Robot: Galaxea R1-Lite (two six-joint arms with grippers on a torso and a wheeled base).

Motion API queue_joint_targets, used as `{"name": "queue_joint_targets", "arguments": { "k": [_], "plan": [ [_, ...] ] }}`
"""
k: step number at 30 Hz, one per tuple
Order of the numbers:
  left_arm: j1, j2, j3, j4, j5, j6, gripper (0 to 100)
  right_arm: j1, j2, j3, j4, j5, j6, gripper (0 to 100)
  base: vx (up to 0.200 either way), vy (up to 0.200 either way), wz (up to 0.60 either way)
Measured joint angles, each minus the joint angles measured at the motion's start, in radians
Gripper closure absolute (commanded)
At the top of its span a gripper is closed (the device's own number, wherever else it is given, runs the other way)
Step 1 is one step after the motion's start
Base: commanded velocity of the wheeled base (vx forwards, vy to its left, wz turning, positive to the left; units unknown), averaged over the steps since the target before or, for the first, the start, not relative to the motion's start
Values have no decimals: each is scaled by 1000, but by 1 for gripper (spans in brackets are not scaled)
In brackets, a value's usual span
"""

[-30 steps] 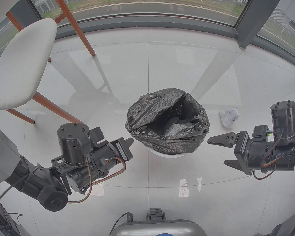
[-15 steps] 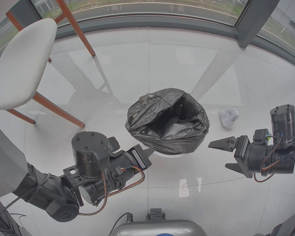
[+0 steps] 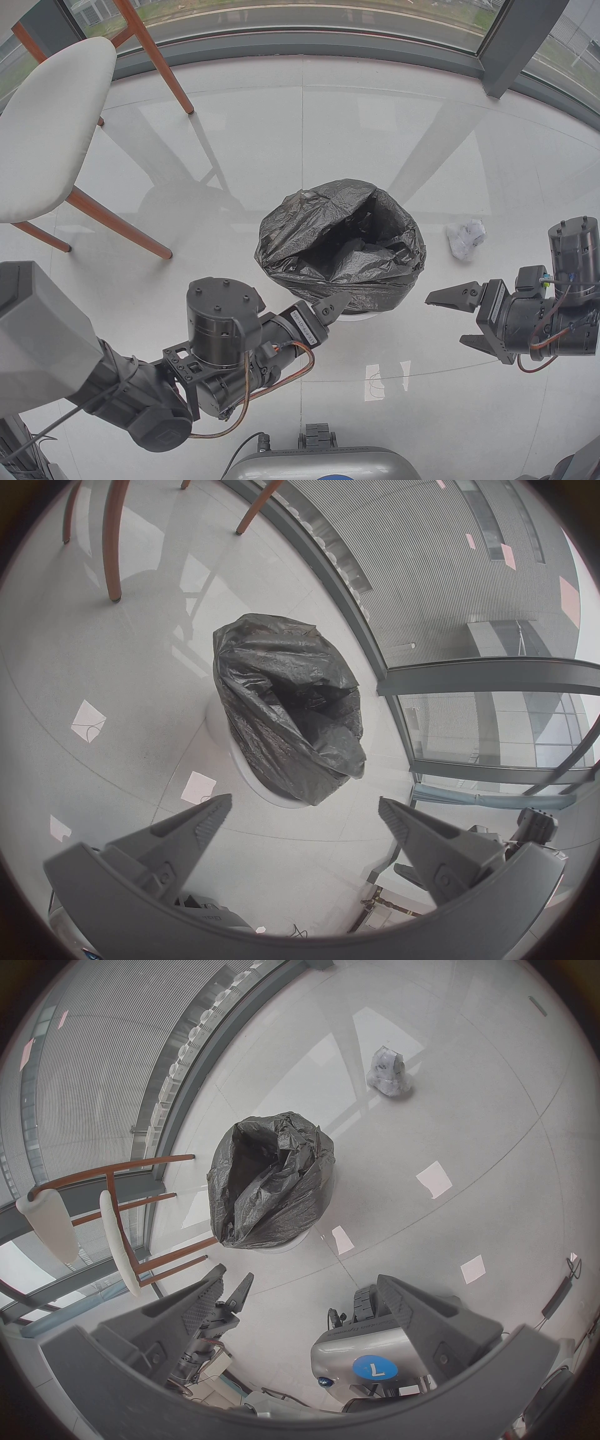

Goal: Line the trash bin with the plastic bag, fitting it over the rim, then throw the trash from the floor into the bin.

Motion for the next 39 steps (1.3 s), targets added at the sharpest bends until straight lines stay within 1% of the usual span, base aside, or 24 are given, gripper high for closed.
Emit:
{"name": "queue_joint_targets", "arguments": {
  "k": [10, 20, 25, 37, 38, 39],
  "plan": [
    [3, 66, -132, 8, 7, -42, 0, -5, 2, 0, 0, 0, 0, 0, 0, 0, 0],
    [21, 123, -205, 12, 28, -76, 0, -11, 5, -1, 0, 0, 0, 0, 0, 0, 0],
    [40, 146, -239, 15, 30, -78, 0, -13, 5, -1, 0, 0, 0, 0, 0, 0, 0],
    [45, 181, -283, 15, 29, -79, 0, -13, 7, -2, -1, -6, -13, 0, 0, 0, 0],
    [45, 184, -288, 15, 29, -79, 100, -13, 7, -2, -1, -6, -13, 0, 0, 0, 0],
    [46, 187, -291, 15, 30, -79, 100, -13, 7, -1, -1, -6, -13, 0, 0, 0, 0]
  ]
}}
